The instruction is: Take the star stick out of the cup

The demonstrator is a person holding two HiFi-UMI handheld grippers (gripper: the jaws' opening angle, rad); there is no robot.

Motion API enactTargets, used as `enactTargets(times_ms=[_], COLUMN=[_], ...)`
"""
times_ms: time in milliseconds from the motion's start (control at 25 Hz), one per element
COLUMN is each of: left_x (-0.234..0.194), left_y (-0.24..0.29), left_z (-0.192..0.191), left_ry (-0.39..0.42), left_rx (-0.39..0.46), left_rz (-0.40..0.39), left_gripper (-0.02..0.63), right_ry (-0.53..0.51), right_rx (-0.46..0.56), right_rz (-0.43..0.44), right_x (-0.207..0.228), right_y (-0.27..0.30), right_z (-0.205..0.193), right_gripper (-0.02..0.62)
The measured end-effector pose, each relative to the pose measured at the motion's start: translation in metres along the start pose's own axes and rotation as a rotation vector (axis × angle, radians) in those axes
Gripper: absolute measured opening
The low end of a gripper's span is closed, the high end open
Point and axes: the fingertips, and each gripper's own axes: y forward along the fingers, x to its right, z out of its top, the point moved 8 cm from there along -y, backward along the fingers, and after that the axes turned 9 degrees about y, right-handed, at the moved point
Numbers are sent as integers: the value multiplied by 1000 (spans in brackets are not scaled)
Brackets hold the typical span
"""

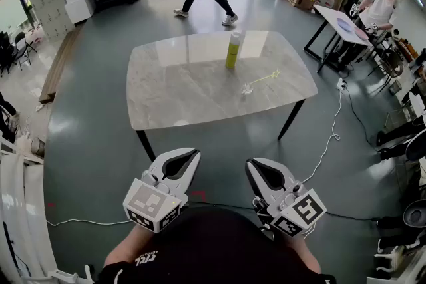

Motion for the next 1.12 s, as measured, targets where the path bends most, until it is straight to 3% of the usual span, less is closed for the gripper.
enactTargets(times_ms=[800,1120], left_x=[-47,-87], left_y=[-49,-90], left_z=[-29,-68], left_ry=[-71,-125], left_rx=[-7,-54], left_rz=[-4,-20], left_gripper=[2,2], right_ry=[49,43], right_rx=[-2,-56], right_rz=[5,-5], right_x=[-37,-75], right_y=[54,95], right_z=[-22,-51], right_gripper=[14,14])
